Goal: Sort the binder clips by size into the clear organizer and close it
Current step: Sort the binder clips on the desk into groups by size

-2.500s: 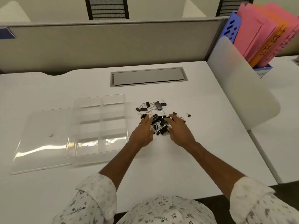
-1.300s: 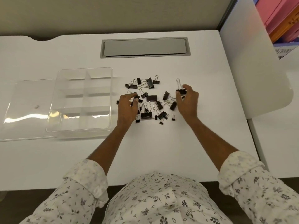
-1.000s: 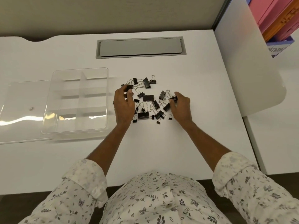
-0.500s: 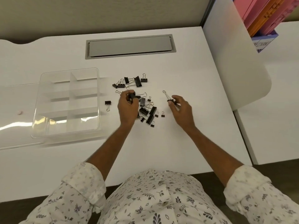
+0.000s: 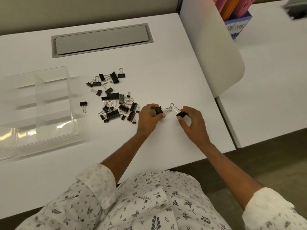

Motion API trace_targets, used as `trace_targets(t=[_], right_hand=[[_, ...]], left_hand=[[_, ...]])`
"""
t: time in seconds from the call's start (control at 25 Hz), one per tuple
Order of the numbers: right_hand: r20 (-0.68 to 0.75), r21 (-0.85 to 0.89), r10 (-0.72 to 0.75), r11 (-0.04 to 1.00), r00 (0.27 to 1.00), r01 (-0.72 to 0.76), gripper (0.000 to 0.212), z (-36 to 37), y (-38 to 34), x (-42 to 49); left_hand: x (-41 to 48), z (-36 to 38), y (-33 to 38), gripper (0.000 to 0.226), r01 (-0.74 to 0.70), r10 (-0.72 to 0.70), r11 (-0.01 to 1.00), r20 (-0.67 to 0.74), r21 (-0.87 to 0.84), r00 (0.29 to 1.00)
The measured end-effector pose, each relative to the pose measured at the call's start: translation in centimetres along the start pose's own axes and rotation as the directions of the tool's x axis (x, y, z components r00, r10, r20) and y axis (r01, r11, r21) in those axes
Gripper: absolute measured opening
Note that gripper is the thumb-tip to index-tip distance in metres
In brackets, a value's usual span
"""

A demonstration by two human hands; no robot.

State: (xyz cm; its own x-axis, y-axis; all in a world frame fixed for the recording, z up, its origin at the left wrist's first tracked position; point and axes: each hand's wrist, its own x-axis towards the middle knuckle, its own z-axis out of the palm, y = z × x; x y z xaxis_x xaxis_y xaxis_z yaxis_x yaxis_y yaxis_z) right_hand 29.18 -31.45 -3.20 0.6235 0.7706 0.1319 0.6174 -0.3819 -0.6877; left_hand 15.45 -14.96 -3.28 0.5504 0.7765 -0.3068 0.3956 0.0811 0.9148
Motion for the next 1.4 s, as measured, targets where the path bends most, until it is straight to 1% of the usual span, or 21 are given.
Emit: trace_targets(t=[0.08,0.16,0.28,0.36,0.48,0.56,0.68,0.76,0.88,1.0,1.08,1.16,1.24,1.32,1.36,1.4], right_hand=[[0.036,-0.046,-0.005,0.999,0.999,0.007,0.037,0.3,0.5,-0.5],[0.053,-0.063,-0.013,0.998,0.999,0.016,0.037,0.7,1.0,-0.8],[0.062,-0.09,-0.031,0.995,0.998,0.037,0.036,0.8,1.4,-0.8],[0.074,-0.098,-0.047,0.994,0.996,0.055,0.036,0.7,1.5,-0.9],[0.089,-0.085,-0.062,0.994,0.994,0.07,0.039,0.6,1.8,-0.9],[0.094,-0.086,-0.072,0.993,0.993,0.08,0.04,0.6,2.0,-0.8],[0.088,-0.082,-0.096,0.991,0.992,0.103,0.041,0.6,1.8,-0.5],[0.075,-0.069,-0.133,0.988,0.988,0.138,0.04,1.0,1.4,-0.2],[0.063,-0.083,-0.215,0.972,0.975,0.22,0.039,2.0,0.1,0.3],[0.075,-0.09,-0.276,0.955,0.958,0.282,0.035,3.6,-2.4,0.9],[0.081,-0.073,-0.315,0.944,0.946,0.321,0.034,5.0,-4.6,1.2],[0.108,-0.061,-0.356,0.93,0.928,0.364,0.035,6.8,-7.0,1.4],[0.168,-0.032,-0.383,0.919,0.908,0.393,0.04,9.0,-9.5,1.6],[0.251,-0.03,-0.403,0.906,0.88,0.423,0.048,11.4,-12.0,1.8],[0.289,-0.057,-0.411,0.894,0.865,0.444,0.052,12.6,-13.1,2.0],[0.324,-0.096,-0.409,0.883,0.853,0.46,0.054,13.7,-14.1,2.1]], left_hand=[[-0.2,0.4,-0.6,0.059,-0.076,0.076,0.995,0.017,0.059,0.997],[-0.3,0.3,-1.3,0.069,-0.173,0.163,0.972,0.072,0.16,0.984],[-0.5,-0.1,-2.0,0.087,-0.276,0.227,0.893,0.175,0.356,0.958],[-0.9,-0.1,-1.9,0.085,-0.307,0.238,0.861,0.212,0.405,0.948],[-1.3,0.2,-1.6,0.064,-0.358,0.293,0.817,0.208,0.453,0.933],[-1.3,0.5,-1.1,0.053,-0.35,0.302,0.814,0.178,0.463,0.937],[-1.8,0.7,-0.7,0.047,-0.356,0.322,0.813,0.153,0.461,0.934],[-2.4,0.2,-0.9,0.044,-0.38,0.372,0.797,0.115,0.468,0.921],[-3.0,-2.3,-1.8,0.038,-0.374,0.432,0.787,-0.005,0.491,0.902],[-3.2,-6.6,-3.3,0.032,-0.297,0.432,0.809,-0.171,0.507,0.885],[-3.2,-9.7,-4.3,0.035,-0.216,0.404,0.799,-0.237,0.561,0.883],[-3.2,-12.6,-5.4,0.041,-0.133,0.361,0.765,-0.249,0.63,0.899],[-3.2,-14.8,-6.3,0.044,-0.103,0.346,0.705,-0.213,0.701,0.914],[-3.3,-16.4,-6.9,0.039,-0.122,0.356,0.655,-0.161,0.746,0.92],[-3.5,-16.9,-7.2,0.037,-0.143,0.364,0.655,-0.144,0.742,0.92],[-3.6,-17.3,-7.5,0.037,-0.165,0.364,0.679,-0.132,0.716,0.922]])
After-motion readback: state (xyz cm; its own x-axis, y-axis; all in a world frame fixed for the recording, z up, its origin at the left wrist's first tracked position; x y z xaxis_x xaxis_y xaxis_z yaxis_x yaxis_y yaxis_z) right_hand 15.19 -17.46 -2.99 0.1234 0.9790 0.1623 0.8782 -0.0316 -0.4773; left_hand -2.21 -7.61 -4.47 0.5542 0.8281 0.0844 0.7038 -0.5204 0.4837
